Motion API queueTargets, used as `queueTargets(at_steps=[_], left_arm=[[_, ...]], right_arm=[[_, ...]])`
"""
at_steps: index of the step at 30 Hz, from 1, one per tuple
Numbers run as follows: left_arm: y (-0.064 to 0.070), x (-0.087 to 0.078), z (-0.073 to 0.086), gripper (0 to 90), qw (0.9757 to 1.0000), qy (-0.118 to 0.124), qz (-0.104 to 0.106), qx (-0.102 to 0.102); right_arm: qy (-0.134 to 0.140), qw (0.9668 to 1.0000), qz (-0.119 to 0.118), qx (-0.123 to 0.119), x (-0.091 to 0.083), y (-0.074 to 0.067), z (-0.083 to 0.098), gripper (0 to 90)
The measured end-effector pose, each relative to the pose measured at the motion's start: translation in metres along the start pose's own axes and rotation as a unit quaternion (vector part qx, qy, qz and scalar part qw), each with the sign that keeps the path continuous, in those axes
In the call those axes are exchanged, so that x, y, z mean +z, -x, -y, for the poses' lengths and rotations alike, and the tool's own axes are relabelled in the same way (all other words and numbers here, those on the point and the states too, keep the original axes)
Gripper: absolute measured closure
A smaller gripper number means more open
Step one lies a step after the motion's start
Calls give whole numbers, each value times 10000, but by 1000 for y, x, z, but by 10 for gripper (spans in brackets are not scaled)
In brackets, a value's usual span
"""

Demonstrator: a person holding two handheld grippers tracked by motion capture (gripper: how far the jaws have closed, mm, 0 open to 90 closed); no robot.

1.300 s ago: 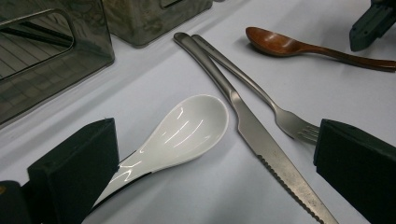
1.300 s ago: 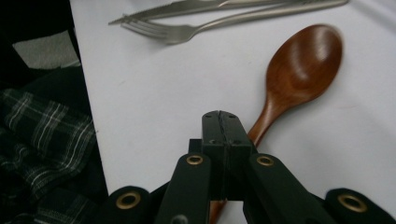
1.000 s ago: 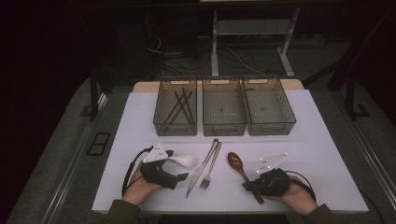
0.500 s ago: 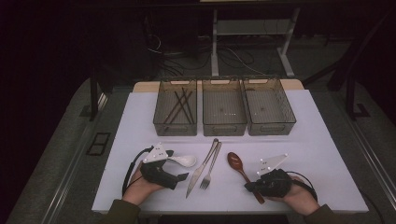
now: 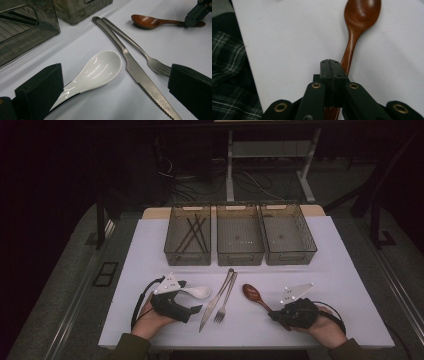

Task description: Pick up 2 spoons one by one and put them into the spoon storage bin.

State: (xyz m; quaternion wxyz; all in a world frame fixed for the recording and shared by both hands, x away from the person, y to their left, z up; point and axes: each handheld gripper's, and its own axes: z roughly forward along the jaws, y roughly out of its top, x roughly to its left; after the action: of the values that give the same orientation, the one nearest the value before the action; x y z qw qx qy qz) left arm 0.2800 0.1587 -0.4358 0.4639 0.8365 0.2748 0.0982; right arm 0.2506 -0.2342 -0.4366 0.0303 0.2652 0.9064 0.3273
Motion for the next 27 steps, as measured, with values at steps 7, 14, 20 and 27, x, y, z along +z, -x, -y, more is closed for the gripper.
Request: queueTargets(at_steps=[7,14,20,27], left_arm=[[0,-1,0,0,10000,-1,-8,-2],[0,0,0,0,10000,0,3,-10],[0,-1,1,0,9999,62,72,-115],[1,1,1,0,9998,76,131,-137]], right_arm=[[-20,9998,187,14,-3,7,2,893],[-48,9991,411,94,-7,17,5,893],[14,9983,541,224,-10,27,7,893],[58,9974,639,322,-11,35,8,893]])
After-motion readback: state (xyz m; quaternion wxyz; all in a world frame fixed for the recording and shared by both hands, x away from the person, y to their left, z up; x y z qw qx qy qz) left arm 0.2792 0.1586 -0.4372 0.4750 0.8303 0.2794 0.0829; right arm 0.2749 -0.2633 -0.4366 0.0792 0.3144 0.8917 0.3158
